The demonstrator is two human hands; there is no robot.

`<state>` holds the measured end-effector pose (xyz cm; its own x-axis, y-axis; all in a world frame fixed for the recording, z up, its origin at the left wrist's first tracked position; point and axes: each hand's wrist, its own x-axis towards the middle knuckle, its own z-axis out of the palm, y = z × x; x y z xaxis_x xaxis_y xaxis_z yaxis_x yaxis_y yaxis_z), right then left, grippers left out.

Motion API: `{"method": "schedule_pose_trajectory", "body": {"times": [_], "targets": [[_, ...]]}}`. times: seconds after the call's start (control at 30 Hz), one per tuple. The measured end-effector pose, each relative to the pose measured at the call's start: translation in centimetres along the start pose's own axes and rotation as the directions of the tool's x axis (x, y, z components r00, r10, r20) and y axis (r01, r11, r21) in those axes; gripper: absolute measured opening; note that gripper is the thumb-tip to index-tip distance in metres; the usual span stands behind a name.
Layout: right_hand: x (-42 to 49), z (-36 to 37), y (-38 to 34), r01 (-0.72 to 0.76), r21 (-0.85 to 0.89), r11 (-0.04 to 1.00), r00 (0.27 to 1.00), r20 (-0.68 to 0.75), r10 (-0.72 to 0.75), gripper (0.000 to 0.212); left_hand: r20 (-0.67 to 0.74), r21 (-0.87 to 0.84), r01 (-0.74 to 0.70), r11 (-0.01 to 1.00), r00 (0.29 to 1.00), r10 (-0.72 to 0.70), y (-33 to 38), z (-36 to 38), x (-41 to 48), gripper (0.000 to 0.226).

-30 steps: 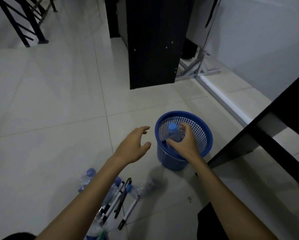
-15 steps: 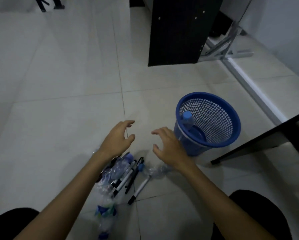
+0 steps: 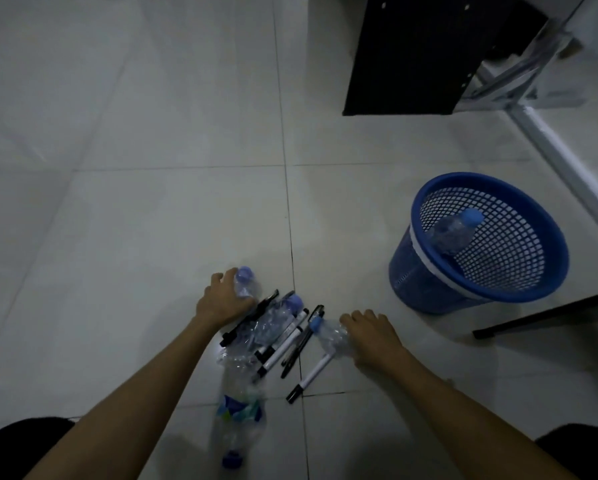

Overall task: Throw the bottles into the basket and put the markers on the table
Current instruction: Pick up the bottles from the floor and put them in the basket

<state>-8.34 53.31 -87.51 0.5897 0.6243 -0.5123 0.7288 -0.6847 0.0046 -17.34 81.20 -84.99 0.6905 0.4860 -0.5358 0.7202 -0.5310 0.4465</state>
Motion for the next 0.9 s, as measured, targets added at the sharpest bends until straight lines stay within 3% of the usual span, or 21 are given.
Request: {"method": "schedule_pose_trajectory", "body": {"times": [0.1,0.23,0.3,0.4,0.57,0.67,0.8,0.9], "targets": [[-0.6,-4.5,-0.8,0.068,0.135,0.989,0.985,-0.169,-0.045,0.065,0.002,-0.043,0.003,0.999,1.0,-0.003,-0.4,0.6,1.2,0.09],[-3.4,-12.3,-1.0,0.214,0.273,0.938,0.876,-0.478,-0.061,0.067,-0.006,-0.07,0.058,0.996,0.998,-0.059,0.9,0.1,0.5,0.107],[-5.5,-15.4,0.3,0.248,0.366,0.897,0.81,-0.586,0.016,0.066,-0.02,-0.106,0.073,0.992,0.997,-0.075,1.6,-0.3,0.4,0.112],[-7.9,-17.8,4.2,0.206,0.539,0.816,0.714,-0.653,0.251,0.066,-0.042,-0.269,0.092,0.959,0.993,-0.107,3.0,-0.9,0.3,0.103],[-8.8,-17.6,10.9,0.075,0.741,0.667,0.64,-0.549,0.538,0.058,-0.134,-0.468,-0.119,0.876,0.989,0.064,9.4,-3.0,-1.5,0.113],[-8.6,-16.6,13.7,-0.036,0.826,0.562,0.638,-0.414,0.65,0.046,-0.2,-0.51,-0.299,0.807,0.953,0.226,15.1,-3.5,-2.9,0.102],[-8.0,-14.9,15.6,-0.187,0.844,0.503,0.681,-0.259,0.686,0.054,-0.257,-0.524,-0.469,0.711,0.883,0.393,22.8,-3.6,-4.3,0.096],[-8.0,-14.6,16.0,-0.215,0.859,0.464,0.696,-0.198,0.69,0.065,-0.26,-0.473,-0.561,0.679,0.826,0.501,27.5,-2.7,-5.2,0.094]]}}
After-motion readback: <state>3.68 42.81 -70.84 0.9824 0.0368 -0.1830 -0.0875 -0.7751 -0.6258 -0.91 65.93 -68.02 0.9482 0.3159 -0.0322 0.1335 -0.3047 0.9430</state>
